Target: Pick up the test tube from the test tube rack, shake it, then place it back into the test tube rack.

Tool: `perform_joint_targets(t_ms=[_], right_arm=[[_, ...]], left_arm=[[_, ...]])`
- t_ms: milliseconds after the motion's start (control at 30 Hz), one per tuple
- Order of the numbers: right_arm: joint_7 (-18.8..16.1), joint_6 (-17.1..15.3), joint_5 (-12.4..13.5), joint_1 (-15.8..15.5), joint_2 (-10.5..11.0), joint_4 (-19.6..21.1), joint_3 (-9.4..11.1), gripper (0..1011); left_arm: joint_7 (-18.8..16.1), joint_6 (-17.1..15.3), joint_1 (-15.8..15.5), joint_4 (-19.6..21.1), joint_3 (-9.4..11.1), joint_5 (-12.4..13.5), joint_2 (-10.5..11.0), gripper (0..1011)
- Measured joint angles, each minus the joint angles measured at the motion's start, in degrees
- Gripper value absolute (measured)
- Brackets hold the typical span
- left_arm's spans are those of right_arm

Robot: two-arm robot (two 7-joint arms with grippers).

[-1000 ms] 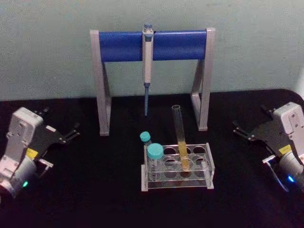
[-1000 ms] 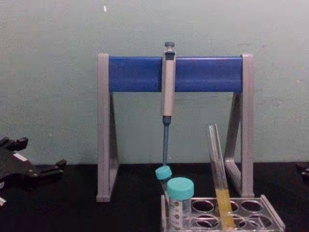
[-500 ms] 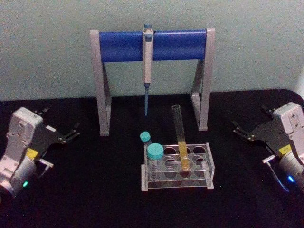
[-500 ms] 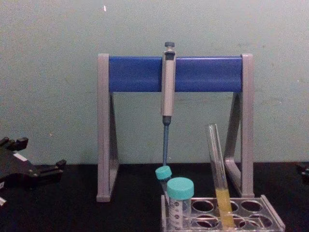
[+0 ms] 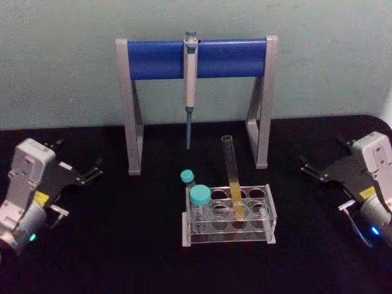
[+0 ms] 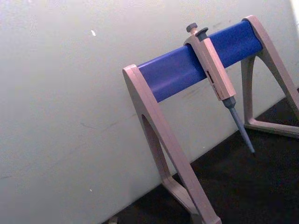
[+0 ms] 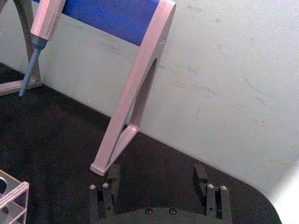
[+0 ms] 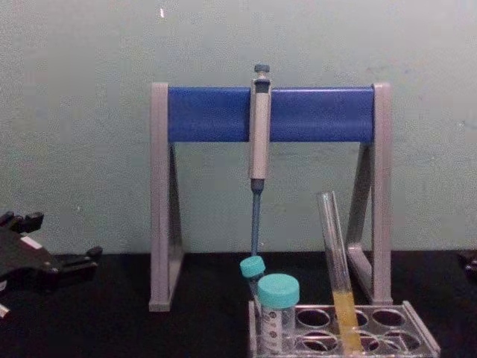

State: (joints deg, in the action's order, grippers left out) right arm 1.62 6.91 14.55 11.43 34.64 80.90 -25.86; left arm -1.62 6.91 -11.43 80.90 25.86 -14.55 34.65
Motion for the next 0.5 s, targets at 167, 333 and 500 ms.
perform_joint_targets(t_ms=[167, 333, 500], right_arm=[[0.0, 0.0, 0.0, 0.0, 0.0, 0.0, 0.0, 1000], [0.0, 0.0, 0.0, 0.0, 0.0, 0.0, 0.0, 1000], [0.0, 0.0, 0.0, 0.0, 0.0, 0.0, 0.0, 1000]], left_arm=[[0.0, 0.0, 0.0, 0.0, 0.0, 0.0, 0.0, 1001], [0.0, 0.0, 0.0, 0.0, 0.0, 0.0, 0.0, 1001], [0.0, 0.0, 0.0, 0.0, 0.0, 0.0, 0.0, 1001]])
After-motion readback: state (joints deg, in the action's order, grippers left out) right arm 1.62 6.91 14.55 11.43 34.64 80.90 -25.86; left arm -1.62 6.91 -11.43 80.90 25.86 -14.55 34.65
